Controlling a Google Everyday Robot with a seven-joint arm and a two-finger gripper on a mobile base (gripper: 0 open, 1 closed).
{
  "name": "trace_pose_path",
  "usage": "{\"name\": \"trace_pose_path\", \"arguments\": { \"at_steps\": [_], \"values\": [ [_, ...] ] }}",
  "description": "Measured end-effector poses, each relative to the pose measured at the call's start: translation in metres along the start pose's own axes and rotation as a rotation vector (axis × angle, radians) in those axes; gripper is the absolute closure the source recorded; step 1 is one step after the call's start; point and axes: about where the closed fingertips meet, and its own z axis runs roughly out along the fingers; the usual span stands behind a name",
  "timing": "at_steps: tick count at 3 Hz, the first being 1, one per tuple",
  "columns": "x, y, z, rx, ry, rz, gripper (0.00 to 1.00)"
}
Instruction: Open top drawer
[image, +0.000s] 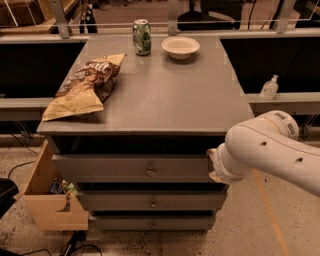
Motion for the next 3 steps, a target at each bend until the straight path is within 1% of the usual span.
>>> {"name": "trace_pose_path", "arguments": {
  "at_steps": [1,3],
  "values": [
    [-0.0002,0.0002,-0.0008,0.001,0.001,-0.001,0.59],
    [-0.0005,0.0005,-0.0021,0.003,0.003,-0.004,0.14]
  ]
}}
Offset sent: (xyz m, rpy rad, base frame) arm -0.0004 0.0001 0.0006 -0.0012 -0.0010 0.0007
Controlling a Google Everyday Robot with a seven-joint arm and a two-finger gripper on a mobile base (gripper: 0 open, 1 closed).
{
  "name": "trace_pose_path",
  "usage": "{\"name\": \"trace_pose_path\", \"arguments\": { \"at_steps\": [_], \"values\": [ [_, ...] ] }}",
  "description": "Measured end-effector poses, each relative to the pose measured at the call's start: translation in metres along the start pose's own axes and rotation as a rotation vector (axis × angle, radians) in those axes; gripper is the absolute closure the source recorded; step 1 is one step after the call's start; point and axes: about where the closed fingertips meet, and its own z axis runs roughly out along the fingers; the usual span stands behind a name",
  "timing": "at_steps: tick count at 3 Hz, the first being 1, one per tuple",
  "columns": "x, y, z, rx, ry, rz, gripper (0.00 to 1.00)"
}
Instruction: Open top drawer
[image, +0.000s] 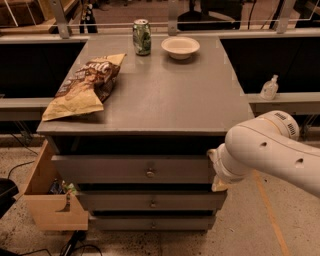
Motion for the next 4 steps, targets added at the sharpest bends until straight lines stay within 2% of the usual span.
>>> {"name": "trace_pose_path", "arguments": {
  "at_steps": [1,2,4],
  "values": [
    [-0.0002,0.0002,-0.0007,0.001,0.001,-0.001,0.0],
    [-0.0002,0.0002,-0.0008,0.001,0.001,-0.001,0.0],
    [-0.0006,0.0005,-0.0021,0.002,0.003,-0.004,0.41]
  ]
}}
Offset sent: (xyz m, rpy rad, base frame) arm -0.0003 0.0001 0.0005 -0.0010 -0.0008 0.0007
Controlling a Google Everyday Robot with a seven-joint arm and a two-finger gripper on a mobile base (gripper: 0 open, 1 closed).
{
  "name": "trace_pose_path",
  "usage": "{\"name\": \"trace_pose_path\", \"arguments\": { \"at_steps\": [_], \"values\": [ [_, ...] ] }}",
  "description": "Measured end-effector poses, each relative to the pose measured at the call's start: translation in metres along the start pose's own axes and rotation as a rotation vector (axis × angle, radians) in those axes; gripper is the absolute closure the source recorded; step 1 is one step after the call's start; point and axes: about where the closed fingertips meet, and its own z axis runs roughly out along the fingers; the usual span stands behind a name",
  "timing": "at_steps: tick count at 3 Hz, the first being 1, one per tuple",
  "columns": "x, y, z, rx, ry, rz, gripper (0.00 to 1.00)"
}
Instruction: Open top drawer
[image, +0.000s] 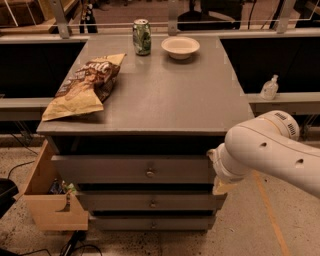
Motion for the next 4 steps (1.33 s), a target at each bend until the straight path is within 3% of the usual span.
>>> {"name": "trace_pose_path", "arguments": {
  "at_steps": [1,2,4],
  "values": [
    [-0.0002,0.0002,-0.0006,0.001,0.001,-0.001,0.64],
    [-0.0003,0.0,-0.0019,0.001,0.001,-0.002,0.64],
    [-0.0006,-0.0011,-0.0054,0.001,0.002,-0.002,0.16]
  ]
}}
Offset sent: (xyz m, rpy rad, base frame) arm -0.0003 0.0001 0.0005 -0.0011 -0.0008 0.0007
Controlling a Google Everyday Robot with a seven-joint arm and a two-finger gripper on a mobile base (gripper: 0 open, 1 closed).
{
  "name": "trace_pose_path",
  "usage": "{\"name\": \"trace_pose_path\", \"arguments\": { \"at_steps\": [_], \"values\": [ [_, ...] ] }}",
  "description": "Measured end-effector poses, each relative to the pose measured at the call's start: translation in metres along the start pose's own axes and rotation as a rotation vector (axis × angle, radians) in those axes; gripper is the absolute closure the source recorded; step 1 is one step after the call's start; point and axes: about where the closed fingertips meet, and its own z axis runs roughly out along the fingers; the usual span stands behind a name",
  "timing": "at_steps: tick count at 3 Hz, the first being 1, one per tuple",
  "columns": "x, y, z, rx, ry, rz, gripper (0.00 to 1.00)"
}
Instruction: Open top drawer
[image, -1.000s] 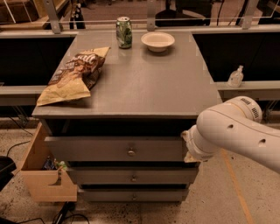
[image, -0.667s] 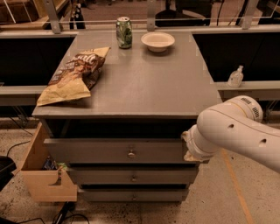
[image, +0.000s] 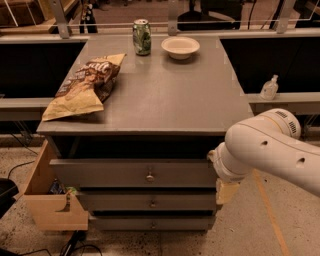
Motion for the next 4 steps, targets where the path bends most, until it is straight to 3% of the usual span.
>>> {"name": "trace_pose_path", "arguments": {
  "at_steps": [1,3,4],
  "values": [
    [0.0,0.0,0.0,0.0,0.0,0.0,0.0],
    [-0.002,0.0,0.012,-0.027,0.009,0.003,0.0],
    [-0.004,0.001,0.021,-0.049,0.012,-0.004,0.15]
  ]
}}
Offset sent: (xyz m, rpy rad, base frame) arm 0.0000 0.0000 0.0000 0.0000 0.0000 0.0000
